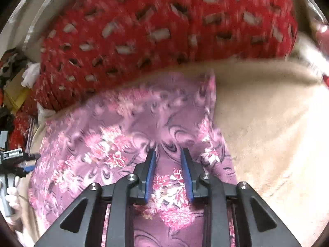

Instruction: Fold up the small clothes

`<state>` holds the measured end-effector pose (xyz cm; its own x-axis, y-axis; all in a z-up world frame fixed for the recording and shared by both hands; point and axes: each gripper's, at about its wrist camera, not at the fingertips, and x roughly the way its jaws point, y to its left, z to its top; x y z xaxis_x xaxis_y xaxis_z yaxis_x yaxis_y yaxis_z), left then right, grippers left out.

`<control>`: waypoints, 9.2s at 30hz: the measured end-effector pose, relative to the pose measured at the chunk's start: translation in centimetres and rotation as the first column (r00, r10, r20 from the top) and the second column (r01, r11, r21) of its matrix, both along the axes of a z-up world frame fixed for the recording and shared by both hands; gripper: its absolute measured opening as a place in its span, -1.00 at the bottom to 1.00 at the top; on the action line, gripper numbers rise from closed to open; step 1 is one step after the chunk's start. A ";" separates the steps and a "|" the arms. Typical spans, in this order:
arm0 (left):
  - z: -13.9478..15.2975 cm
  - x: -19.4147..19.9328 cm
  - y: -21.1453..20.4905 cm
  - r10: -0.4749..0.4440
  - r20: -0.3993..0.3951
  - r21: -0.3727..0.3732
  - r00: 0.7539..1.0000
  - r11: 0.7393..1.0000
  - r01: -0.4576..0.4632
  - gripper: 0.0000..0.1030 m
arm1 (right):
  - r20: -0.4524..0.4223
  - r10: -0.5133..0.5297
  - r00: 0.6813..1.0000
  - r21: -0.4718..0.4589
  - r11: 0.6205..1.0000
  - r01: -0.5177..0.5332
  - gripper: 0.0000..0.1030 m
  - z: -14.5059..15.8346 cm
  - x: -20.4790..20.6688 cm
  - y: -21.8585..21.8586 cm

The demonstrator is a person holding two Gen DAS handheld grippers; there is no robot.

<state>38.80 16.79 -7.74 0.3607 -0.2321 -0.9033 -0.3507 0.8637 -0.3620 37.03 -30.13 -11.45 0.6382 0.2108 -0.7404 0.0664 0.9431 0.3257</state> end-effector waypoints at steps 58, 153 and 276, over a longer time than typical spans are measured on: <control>8.2 -5.2 -22.9 -0.338 0.036 -0.200 0.941 0.920 0.338 -0.84 | 0.064 0.110 0.992 -0.003 0.994 -0.110 0.04 2.8 -7.4 -2.2; 1.1 -10.2 -22.2 -0.336 0.000 -0.011 0.942 0.942 0.336 0.42 | -0.019 0.110 0.994 0.269 0.958 -0.100 -0.22 0.3 -9.1 -6.1; 7.9 -16.6 -19.3 -0.383 0.132 0.008 0.914 0.923 0.386 -0.52 | 0.153 0.270 0.951 0.218 0.929 -0.299 -0.45 6.2 -14.5 4.1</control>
